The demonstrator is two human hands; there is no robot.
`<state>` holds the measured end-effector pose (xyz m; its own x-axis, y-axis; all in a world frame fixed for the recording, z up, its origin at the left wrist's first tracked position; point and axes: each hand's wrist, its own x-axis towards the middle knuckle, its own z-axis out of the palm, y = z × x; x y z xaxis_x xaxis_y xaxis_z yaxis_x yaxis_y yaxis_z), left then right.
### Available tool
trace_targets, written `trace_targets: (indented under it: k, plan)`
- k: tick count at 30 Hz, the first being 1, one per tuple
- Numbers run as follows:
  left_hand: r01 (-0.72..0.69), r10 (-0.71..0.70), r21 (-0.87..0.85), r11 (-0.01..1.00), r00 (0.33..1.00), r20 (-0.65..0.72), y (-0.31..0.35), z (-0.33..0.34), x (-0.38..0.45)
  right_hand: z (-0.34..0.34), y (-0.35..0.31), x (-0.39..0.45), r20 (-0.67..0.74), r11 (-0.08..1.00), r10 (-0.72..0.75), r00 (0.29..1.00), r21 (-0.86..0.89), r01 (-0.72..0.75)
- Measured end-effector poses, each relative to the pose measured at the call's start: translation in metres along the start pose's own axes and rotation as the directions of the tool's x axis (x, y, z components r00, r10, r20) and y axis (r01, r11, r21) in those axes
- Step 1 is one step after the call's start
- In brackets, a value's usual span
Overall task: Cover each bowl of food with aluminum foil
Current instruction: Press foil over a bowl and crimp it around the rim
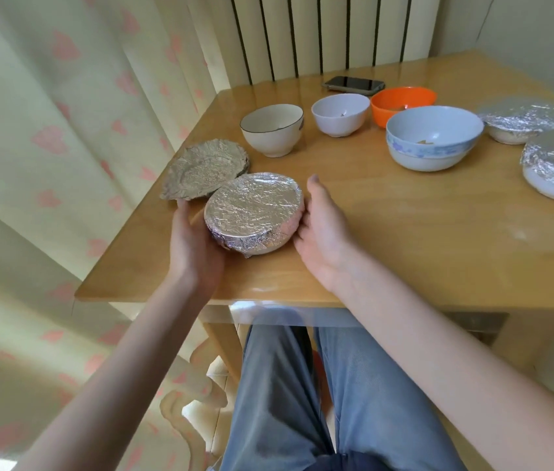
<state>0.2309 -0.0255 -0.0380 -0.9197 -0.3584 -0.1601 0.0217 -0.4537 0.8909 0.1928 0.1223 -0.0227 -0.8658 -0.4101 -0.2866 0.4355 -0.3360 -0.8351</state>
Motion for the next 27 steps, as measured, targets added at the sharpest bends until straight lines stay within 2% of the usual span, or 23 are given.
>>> trace_targets:
  k: [2, 4, 8, 11, 15, 22, 27]
  plan:
    - [0.019, -0.019, -0.065, 0.998, 1.0, -0.001, -0.001, 0.003, 0.001, 0.002, 0.003, 0.003, 0.006, 1.0, -0.007, 1.0, 0.016, 0.006]
    - [0.012, -0.012, -0.046, 0.999, 1.0, -0.011, -0.003, 0.004, 0.005, 0.002, 0.004, 0.007, -0.023, 0.999, -0.034, 0.999, 0.006, 0.034]
    - [-0.028, 0.026, 0.046, 0.999, 0.999, 0.04, -0.007, 0.03, 0.017, -0.004, -0.011, 0.015, -0.128, 0.995, -0.096, 0.987, 0.004, 0.097]
    - [-0.057, 0.055, 0.038, 0.998, 0.997, 0.06, -0.01, 0.064, 0.044, -0.016, -0.036, 0.027, -0.22, 0.983, -0.144, 0.965, 0.078, 0.165]
    - [-0.014, 0.015, -0.018, 1.0, 0.996, 0.089, -0.016, 0.096, 0.087, -0.031, -0.065, 0.055, -0.303, 0.974, -0.191, 0.933, 0.057, 0.218]
    - [0.024, -0.016, -0.065, 0.998, 0.993, 0.116, -0.027, 0.12, 0.135, -0.045, -0.084, 0.098, -0.369, 0.973, -0.203, 0.907, 0.024, 0.228]
    - [0.095, -0.072, -0.143, 0.985, 0.985, 0.159, -0.027, 0.114, 0.147, -0.052, -0.083, 0.103, -0.355, 0.959, -0.191, 0.915, 0.129, 0.251]
